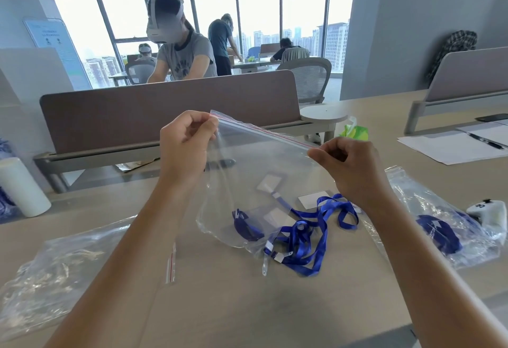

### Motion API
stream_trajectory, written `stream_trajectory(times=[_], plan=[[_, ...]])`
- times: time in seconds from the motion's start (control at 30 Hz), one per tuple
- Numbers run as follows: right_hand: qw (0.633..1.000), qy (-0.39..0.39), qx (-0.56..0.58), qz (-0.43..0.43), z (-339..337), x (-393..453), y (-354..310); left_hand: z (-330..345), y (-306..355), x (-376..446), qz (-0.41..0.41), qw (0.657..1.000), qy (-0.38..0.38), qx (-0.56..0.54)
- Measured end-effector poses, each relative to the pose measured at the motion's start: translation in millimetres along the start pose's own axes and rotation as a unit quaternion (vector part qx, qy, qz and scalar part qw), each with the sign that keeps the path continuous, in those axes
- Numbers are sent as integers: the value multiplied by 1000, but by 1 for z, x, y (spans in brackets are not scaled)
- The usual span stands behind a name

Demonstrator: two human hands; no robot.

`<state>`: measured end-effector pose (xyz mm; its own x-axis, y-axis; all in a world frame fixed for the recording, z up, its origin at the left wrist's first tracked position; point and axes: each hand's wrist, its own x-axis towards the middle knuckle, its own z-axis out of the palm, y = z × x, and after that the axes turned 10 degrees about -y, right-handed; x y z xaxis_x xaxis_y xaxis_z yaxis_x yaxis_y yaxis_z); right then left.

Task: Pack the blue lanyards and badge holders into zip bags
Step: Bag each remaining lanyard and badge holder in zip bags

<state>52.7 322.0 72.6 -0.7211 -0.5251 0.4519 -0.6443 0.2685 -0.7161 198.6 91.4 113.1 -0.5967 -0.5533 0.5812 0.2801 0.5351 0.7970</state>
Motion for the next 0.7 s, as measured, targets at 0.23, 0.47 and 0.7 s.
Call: stream_trajectory(times=[0.23, 0.47, 0.7], plan=[[999, -19, 44, -9, -4, -6, -2, -3, -1, -1, 2, 1000, -2, -5], [998, 45, 38, -22, -21, -14, -4, 4, 9, -13, 3, 1000, -13, -26], [988, 123, 85, -37, -58, -26, -14, 27, 40, -17, 43, 995, -18, -83]])
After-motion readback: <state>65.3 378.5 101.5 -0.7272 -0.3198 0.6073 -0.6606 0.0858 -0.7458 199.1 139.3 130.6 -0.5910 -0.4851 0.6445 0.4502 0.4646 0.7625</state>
